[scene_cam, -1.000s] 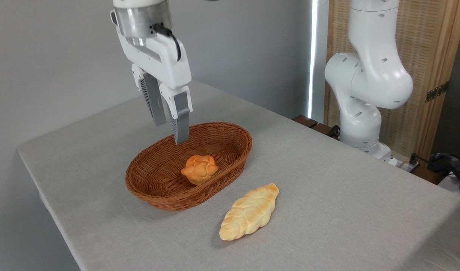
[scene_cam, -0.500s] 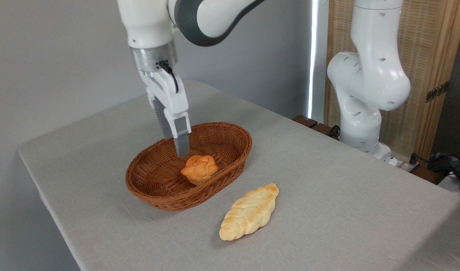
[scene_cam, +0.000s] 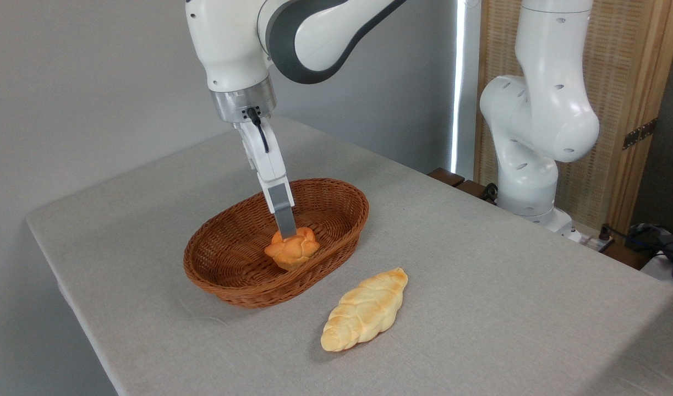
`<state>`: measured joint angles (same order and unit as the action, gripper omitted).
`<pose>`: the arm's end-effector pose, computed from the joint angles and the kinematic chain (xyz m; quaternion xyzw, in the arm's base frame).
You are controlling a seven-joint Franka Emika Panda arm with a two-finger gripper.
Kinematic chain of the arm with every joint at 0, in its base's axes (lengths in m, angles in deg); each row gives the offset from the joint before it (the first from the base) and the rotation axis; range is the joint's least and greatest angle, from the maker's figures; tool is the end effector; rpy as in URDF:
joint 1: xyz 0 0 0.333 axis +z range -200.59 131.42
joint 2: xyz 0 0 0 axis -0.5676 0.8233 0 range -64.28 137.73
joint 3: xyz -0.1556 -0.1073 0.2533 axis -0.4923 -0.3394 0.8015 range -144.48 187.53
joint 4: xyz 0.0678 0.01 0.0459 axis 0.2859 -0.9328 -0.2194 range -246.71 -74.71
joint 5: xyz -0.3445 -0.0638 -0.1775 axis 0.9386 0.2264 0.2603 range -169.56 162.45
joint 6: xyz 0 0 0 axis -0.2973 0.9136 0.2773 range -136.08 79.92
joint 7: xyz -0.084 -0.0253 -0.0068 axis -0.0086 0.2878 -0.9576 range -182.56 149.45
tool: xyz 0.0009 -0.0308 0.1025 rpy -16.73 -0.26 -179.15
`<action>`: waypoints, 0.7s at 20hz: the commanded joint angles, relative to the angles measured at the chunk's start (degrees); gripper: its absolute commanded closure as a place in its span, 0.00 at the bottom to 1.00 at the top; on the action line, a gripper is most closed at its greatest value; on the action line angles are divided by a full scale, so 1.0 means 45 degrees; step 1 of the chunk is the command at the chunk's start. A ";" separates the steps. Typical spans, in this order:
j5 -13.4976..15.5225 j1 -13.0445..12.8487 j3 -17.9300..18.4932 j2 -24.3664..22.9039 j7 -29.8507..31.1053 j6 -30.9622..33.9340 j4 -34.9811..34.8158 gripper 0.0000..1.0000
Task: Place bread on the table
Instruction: 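Lower the gripper into the basket onto the round orange bun, then close the gripper on the orange bun and lift it from the basket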
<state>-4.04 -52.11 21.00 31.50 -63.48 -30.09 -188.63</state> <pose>0.4949 -0.1608 0.4707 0.8423 -0.5381 -0.0322 0.0037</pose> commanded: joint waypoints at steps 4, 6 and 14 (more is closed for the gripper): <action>-0.0654 -0.0363 0.0077 0.0047 -0.0645 -0.0639 -0.0672 0.00; -0.0654 -0.0363 0.0077 0.0125 -0.0842 -0.0892 -0.0672 0.00; -0.0752 -0.0343 0.0097 0.0340 -0.1252 -0.1245 -0.0925 0.00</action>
<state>-6.63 -53.39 21.04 33.48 -67.63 -34.37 -191.16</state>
